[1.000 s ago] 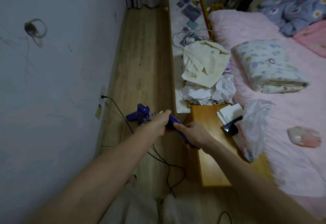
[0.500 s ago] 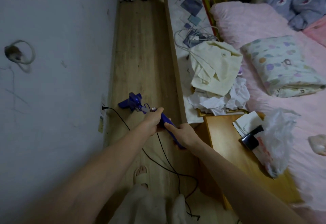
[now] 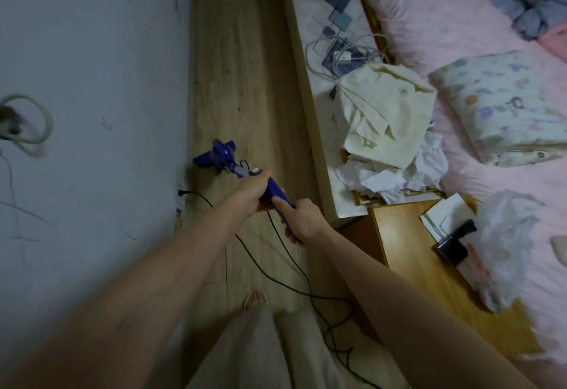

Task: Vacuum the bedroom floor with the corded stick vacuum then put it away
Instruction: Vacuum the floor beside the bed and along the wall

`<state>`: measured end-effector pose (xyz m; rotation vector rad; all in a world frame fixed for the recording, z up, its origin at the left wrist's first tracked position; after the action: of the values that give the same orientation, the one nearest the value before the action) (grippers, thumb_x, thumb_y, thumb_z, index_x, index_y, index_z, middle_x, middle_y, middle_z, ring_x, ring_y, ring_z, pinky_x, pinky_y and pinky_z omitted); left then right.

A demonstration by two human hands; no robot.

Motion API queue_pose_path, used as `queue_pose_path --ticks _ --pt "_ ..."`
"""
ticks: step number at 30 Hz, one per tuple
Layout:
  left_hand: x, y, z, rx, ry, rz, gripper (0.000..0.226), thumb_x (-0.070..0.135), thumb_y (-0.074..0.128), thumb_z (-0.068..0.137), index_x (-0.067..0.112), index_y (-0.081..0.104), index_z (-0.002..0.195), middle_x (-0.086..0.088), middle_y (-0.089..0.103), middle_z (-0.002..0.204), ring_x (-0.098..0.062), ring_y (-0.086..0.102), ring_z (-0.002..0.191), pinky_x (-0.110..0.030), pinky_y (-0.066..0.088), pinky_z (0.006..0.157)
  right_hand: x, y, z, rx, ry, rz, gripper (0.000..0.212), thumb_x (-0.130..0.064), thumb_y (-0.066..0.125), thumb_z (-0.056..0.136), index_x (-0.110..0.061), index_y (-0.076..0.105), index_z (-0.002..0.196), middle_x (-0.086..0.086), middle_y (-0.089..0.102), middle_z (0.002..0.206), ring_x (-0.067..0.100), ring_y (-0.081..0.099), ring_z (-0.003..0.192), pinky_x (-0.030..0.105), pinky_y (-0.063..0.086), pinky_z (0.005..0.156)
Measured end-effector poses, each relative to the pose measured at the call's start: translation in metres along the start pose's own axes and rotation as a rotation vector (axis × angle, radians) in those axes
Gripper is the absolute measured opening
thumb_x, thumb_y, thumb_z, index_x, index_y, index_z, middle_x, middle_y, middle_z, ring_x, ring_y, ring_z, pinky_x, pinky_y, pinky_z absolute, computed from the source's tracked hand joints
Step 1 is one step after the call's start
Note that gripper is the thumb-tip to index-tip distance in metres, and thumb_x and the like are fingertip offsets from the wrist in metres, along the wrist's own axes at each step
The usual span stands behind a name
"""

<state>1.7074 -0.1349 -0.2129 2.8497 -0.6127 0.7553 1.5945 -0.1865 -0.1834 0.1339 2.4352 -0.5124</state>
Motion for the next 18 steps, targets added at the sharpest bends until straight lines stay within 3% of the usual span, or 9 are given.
queue_pose_path --ticks 5,9,11,16,18 --pt "-0.017 0.004 -0.009 -0.019 0.014 0.002 0.025 0.029 0.056 0.095 0.009 0.052 0.11 -0.009 0.064 0.083 -0.019 0.065 0.074 -0.038 0.057 0.081 0.011 -0.002 -0.016 0.001 -0.041 -0.029 0.042 -0.051 0.044 0.097 -0.012 0.052 0.087 0.002 0.059 0.065 0.009 0.051 0.045 0.019 0.042 0.044" --pt "-0.033 0.018 -0.039 -0.087 0.0 -0.028 0.021 0.023 0.058 0.092 0.008 0.053 0.105 -0.009 0.064 0.079 -0.018 0.064 0.068 -0.031 0.055 0.054 0.024 -0.021 -0.043 0.01 -0.038 -0.074 0.045 -0.052 0.044 0.097 -0.008 0.054 0.094 0.003 0.059 0.063 0.009 0.051 0.043 0.019 0.043 0.044" --pt "-0.045 0.028 -0.056 -0.105 -0.008 -0.041 0.02 0.022 0.057 0.092 0.007 0.053 0.104 -0.01 0.064 0.081 -0.018 0.064 0.069 -0.03 0.054 0.049 0.033 -0.032 -0.062 0.004 -0.032 -0.115 0.046 -0.052 0.043 0.097 -0.008 0.054 0.091 0.002 0.058 0.062 0.009 0.052 0.044 0.019 0.045 0.046" --pt "-0.085 0.057 -0.093 -0.147 0.024 -0.074 0.014 0.018 0.057 0.091 0.005 0.054 0.095 -0.014 0.065 0.081 -0.023 0.066 0.077 -0.043 0.056 0.089 0.057 -0.06 -0.116 0.01 -0.015 -0.108 0.042 -0.049 0.045 0.097 -0.012 0.051 0.079 -0.002 0.053 0.054 0.004 0.048 0.037 0.016 0.041 0.042" --pt "-0.102 0.067 -0.108 -0.165 0.042 -0.072 0.012 0.018 0.057 0.09 0.006 0.053 0.089 -0.014 0.065 0.08 -0.025 0.065 0.08 -0.044 0.053 0.095 0.071 -0.067 -0.14 0.027 -0.002 -0.079 0.041 -0.049 0.047 0.097 -0.012 0.052 0.079 -0.004 0.053 0.051 0.004 0.047 0.035 0.015 0.039 0.04"
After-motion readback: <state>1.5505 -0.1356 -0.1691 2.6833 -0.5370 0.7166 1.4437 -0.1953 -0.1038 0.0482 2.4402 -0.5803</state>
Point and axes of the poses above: each hand's wrist, its own z-axis towards the middle knuckle, its own y-axis out of the palm, x = y × z, the point moved 2 cm from there along z, towards the middle knuckle
